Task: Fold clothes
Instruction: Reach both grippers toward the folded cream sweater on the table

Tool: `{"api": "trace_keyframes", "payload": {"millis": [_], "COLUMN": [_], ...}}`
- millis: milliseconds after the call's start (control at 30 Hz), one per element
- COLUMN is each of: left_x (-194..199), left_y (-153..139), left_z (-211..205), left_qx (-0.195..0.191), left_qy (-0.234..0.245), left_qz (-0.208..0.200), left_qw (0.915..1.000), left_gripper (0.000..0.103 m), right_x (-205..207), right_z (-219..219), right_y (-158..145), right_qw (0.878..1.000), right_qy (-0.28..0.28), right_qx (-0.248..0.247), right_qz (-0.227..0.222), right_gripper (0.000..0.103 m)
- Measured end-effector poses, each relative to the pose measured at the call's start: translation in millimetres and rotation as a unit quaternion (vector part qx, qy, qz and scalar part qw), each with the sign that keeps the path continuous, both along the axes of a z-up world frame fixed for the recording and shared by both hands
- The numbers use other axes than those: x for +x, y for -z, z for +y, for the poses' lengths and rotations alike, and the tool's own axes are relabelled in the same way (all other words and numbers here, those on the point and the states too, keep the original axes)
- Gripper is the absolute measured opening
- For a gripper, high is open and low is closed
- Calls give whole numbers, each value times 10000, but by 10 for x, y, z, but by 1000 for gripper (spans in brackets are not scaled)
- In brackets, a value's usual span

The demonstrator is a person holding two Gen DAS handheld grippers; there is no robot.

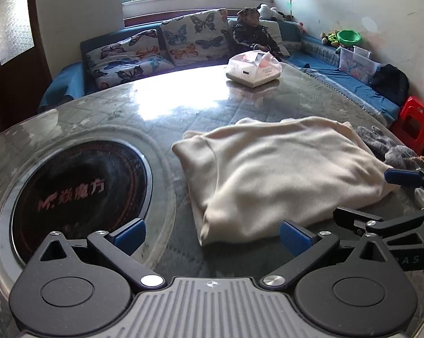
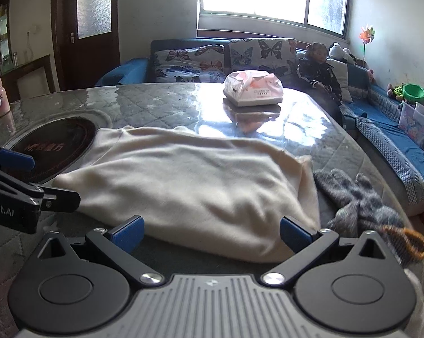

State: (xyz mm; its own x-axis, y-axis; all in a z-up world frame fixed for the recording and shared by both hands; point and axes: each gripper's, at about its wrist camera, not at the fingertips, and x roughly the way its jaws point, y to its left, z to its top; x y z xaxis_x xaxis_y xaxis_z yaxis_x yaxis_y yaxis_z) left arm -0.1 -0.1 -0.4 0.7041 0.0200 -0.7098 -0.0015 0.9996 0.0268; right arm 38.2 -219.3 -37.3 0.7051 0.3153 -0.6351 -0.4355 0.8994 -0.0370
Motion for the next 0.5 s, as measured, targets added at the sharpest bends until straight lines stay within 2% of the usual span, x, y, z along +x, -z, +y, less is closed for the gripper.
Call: {"api": "trace_keyframes", "payload": {"millis": [100,167,233,333,500], "left_x": [-5,140,363,576,858], "left_y": [30,14,-41,-49,-1], "left_z": [-1,-81,30,121,166], "left_qx": [81,208,147,291,240], "left_qy": [-13,59,123,140,231], "left_qz": [11,265,222,-26,-82], "left_qw": [10000,9994,9996,9995,9994], "left_gripper": [103,103,103,101,91], "right_x": [20,155,299,534,821], "right_z": [3,-8,-56,-94,-107], "right_y": [16,-108,-160,-157,-184], "right_qw": [10000,10000,10000,10000,10000], "right_qy": [9,23,56,13,-62], "right_qx": [-93,-62,-45,-41,-21], "right_qz": [-10,33,43,28,55], "right_gripper": [103,103,103,101,95]}}
